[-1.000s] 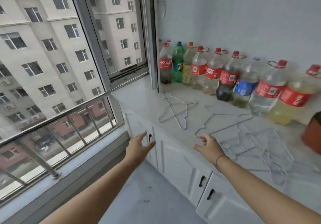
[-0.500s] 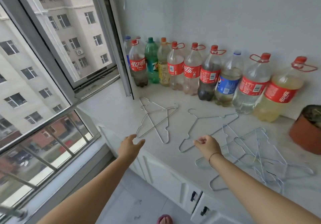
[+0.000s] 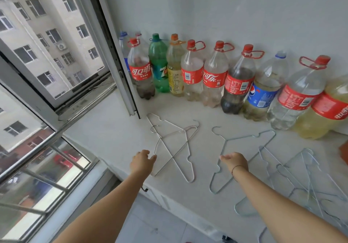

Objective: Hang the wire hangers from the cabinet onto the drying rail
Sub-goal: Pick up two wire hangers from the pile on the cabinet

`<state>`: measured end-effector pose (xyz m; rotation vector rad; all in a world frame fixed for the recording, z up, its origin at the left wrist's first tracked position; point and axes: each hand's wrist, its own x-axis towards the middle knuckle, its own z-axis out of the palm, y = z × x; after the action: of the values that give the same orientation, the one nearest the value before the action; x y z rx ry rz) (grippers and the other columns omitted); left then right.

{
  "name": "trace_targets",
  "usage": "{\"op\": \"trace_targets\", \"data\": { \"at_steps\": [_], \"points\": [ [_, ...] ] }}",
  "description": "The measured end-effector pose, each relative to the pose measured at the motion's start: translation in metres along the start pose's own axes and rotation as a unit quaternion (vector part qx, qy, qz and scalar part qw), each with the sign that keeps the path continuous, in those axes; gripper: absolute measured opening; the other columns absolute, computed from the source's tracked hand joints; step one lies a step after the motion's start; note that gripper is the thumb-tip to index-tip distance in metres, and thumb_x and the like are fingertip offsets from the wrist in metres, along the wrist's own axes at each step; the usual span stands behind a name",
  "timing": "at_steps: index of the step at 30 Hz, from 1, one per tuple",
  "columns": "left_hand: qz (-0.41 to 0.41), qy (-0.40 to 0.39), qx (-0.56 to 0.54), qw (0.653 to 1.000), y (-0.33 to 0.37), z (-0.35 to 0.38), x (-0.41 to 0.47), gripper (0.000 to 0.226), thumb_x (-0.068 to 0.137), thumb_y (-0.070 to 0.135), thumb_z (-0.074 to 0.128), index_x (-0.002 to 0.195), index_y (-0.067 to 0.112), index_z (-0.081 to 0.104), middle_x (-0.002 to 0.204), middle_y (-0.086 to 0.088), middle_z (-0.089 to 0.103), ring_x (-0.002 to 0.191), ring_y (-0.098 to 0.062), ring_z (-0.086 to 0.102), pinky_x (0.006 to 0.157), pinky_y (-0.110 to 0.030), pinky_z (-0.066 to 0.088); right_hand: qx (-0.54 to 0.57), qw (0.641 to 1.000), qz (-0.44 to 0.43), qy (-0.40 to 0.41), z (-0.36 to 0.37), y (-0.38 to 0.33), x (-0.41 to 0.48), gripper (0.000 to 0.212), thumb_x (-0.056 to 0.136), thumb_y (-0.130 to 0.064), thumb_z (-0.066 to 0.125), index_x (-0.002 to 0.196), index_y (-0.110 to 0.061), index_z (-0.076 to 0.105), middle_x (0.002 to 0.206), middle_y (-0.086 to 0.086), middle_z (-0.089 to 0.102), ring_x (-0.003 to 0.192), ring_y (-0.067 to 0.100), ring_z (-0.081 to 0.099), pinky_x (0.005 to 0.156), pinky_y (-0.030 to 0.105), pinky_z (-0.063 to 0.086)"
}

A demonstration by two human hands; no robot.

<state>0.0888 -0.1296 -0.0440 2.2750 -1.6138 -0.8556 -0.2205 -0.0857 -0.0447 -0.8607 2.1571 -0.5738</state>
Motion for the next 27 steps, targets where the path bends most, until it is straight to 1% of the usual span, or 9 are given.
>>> {"op": "trace_targets", "data": {
  "at_steps": [5, 7, 8, 11, 13, 16, 21, 25, 27],
  "points": [
    [-0.021, -0.024, 0.016, 0.999, -0.002, 0.011, 0.026, 0.039, 0.087, 0.044, 0.056, 0.117, 0.019, 0.061, 0.119, -0.005, 0.062, 0.117, -0.027, 0.052, 0.095, -0.034, 0.043, -0.03, 0.999, 0.036, 0.004, 0.009, 0.002, 0.01, 0.034, 0.08, -0.036, 0.066, 0.1, -0.008, 0.069, 0.107, 0.014, 0.069, 0.102, 0.03, 0.063, 0.082, 0.031, 0.046],
    [-0.027, -0.039, -0.006, 0.999, 0.0, 0.016, 0.032, 0.024, 0.087, 0.039, 0.057, 0.1, 0.02, 0.064, 0.108, -0.005, 0.064, 0.111, -0.028, 0.055, 0.09, -0.033, 0.045, -0.043, 0.998, 0.042, 0.009, 0.012, 0.002, 0.012, 0.031, 0.079, -0.036, 0.066, 0.097, -0.01, 0.069, 0.105, 0.012, 0.07, 0.101, 0.03, 0.063, 0.08, 0.03, 0.046],
    [-0.029, -0.046, -0.026, 0.998, 0.001, 0.018, 0.034, 0.018, 0.087, 0.037, 0.058, 0.091, 0.02, 0.064, 0.102, -0.004, 0.065, 0.106, -0.028, 0.058, 0.086, -0.033, 0.046, -0.047, 0.998, 0.043, 0.014, 0.013, 0.002, 0.012, 0.029, 0.078, -0.036, 0.066, 0.094, -0.012, 0.069, 0.104, 0.011, 0.07, 0.1, 0.029, 0.063, 0.08, 0.03, 0.046],
    [-0.035, -0.052, -0.042, 0.997, 0.005, 0.021, 0.043, 0.017, 0.085, 0.036, 0.058, 0.086, 0.02, 0.062, 0.086, -0.001, 0.063, 0.087, -0.024, 0.06, 0.072, -0.029, 0.044, -0.058, 0.997, 0.047, 0.025, 0.017, 0.002, 0.012, 0.026, 0.076, -0.036, 0.066, 0.091, -0.015, 0.068, 0.101, 0.009, 0.071, 0.097, 0.028, 0.064, 0.077, 0.03, 0.047],
    [-0.04, -0.056, -0.028, 0.997, 0.008, 0.021, 0.048, 0.021, 0.085, 0.032, 0.058, 0.068, 0.019, 0.057, 0.068, -0.001, 0.056, 0.07, -0.023, 0.054, 0.06, -0.027, 0.038, -0.059, 0.997, 0.048, 0.028, 0.02, 0.002, 0.012, 0.026, 0.077, -0.035, 0.065, 0.092, -0.015, 0.068, 0.099, 0.008, 0.07, 0.096, 0.028, 0.064, 0.073, 0.029, 0.046],
    [-0.052, -0.061, -0.015, 0.997, 0.011, 0.02, 0.054, 0.029, 0.084, 0.022, 0.056, 0.055, 0.017, 0.051, 0.054, -0.001, 0.046, 0.059, -0.023, 0.046, 0.051, -0.025, 0.03, -0.057, 0.997, 0.044, 0.037, 0.023, 0.002, 0.011, 0.024, 0.078, -0.038, 0.065, 0.087, -0.016, 0.065, 0.096, 0.008, 0.07, 0.093, 0.028, 0.064, 0.07, 0.029, 0.044],
    [-0.061, -0.07, -0.036, 0.995, 0.012, 0.017, 0.054, 0.025, 0.081, 0.017, 0.055, 0.056, 0.017, 0.053, 0.052, -0.003, 0.045, 0.055, -0.026, 0.046, 0.052, -0.025, 0.033, -0.072, 0.996, 0.027, 0.047, 0.03, 0.002, 0.01, 0.018, 0.081, -0.037, 0.064, 0.076, -0.021, 0.057, 0.092, 0.005, 0.07, 0.087, 0.026, 0.064, 0.065, 0.027, 0.042],
    [-0.068, -0.064, -0.16, 0.983, 0.009, 0.013, 0.05, 0.022, 0.087, 0.016, 0.056, 0.066, 0.012, 0.058, 0.062, -0.004, 0.058, 0.053, -0.019, 0.048, 0.054, -0.023, 0.036, -0.072, 0.996, 0.033, 0.045, 0.033, -0.002, 0.014, 0.016, 0.082, -0.028, 0.063, 0.088, -0.013, 0.065, 0.095, 0.008, 0.071, 0.09, 0.027, 0.064, 0.065, 0.024, 0.04],
    [-0.069, -0.069, -0.241, 0.966, 0.009, 0.012, 0.046, 0.021, 0.09, 0.011, 0.053, 0.07, 0.01, 0.057, 0.069, -0.007, 0.064, 0.056, -0.018, 0.053, 0.056, -0.025, 0.04, -0.064, 0.997, 0.037, 0.04, 0.032, -0.002, 0.012, 0.016, 0.08, -0.024, 0.062, 0.089, -0.011, 0.066, 0.09, 0.009, 0.07, 0.081, 0.028, 0.062, 0.063, 0.024, 0.039]
  ]
}}
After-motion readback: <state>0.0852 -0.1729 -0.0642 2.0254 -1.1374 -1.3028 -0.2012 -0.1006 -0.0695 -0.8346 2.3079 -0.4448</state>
